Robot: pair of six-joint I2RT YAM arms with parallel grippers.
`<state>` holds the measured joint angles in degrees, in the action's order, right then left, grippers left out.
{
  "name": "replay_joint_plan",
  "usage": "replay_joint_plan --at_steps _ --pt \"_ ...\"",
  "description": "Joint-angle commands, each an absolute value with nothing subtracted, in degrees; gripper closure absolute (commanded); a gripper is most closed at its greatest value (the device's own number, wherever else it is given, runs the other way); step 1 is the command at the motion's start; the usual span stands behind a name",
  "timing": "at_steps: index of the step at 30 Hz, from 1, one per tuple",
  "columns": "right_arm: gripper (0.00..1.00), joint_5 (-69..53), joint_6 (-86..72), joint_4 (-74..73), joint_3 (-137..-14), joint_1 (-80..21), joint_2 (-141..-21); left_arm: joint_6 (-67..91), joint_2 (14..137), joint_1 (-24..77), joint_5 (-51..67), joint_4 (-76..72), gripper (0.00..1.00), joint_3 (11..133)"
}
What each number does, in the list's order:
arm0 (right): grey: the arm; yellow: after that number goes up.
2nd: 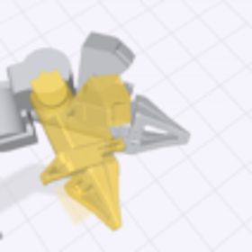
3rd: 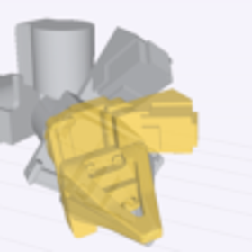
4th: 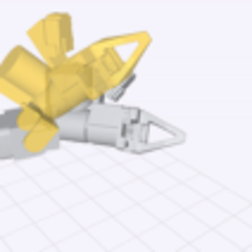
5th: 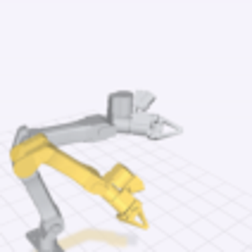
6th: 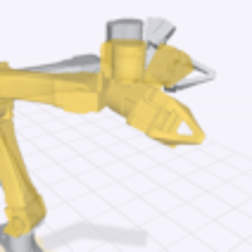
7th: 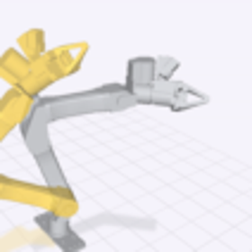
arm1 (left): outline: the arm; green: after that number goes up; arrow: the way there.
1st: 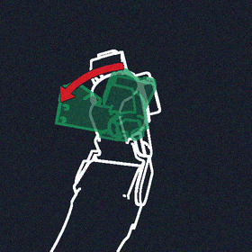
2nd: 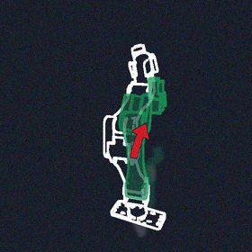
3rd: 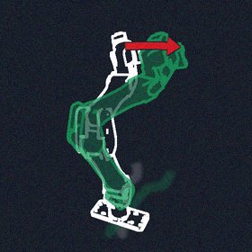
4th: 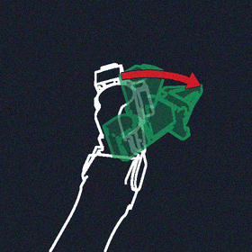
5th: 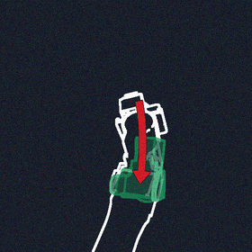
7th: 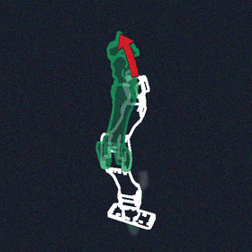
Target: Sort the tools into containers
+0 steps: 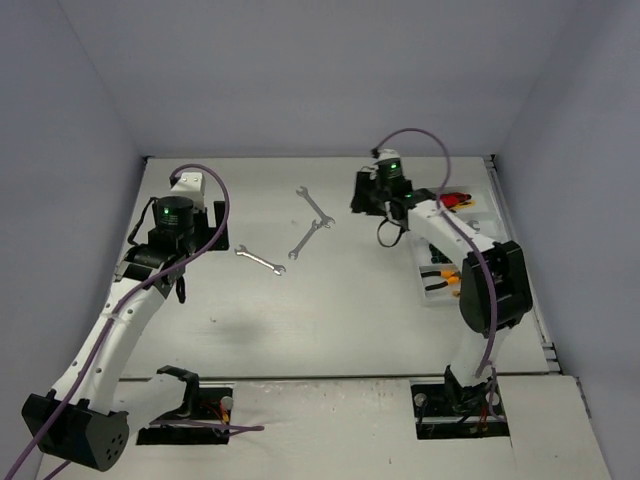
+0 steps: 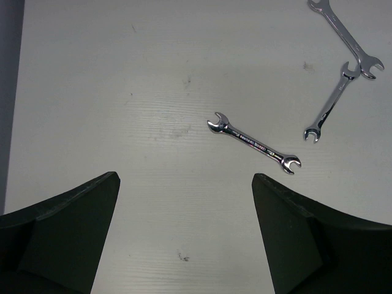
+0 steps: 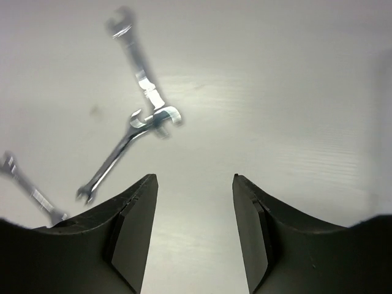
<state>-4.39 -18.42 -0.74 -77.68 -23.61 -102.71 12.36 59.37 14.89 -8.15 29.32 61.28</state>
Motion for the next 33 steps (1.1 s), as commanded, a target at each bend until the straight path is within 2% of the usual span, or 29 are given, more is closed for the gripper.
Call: replay_joint_plan --at_steps 1,5,10,16,26,29,33 --pt "0.53 1.7 -13.1 -1.9 -83.3 -31.3 -106.4 11.8 58.0 14.9 -10.3 26.9 0.13 62.6" --pt "0.55 0.3 -8.7 -1.8 -89.2 -39.9 -113.7 11.6 57.7 14.9 -12.2 26.7 0.13 62.4" --pt "0.55 -7.7 -2.7 -2.1 -98.0 -46.0 -122.9 12.2 54.6 14.9 -16.9 25.6 0.13 61.0" --pt "0.54 -10.2 1.0 -2.7 -102.7 -49.9 -128.7 12.7 48.9 14.8 -23.3 21.9 0.13 57.8" --pt "0.57 -6.4 3.4 -4.6 -103.6 -52.0 -133.3 12.2 48.3 14.7 -22.3 20.7 0.13 57.3" --pt "0.69 -5.2 3.3 -4.9 -101.5 -52.0 -133.7 12.1 48.9 14.7 -21.4 20.8 0.13 57.4" --pt "0.94 -2.6 2.6 -5.1 -94.5 -52.4 -130.9 11.7 49.4 14.7 -20.7 20.9 0.13 57.5"
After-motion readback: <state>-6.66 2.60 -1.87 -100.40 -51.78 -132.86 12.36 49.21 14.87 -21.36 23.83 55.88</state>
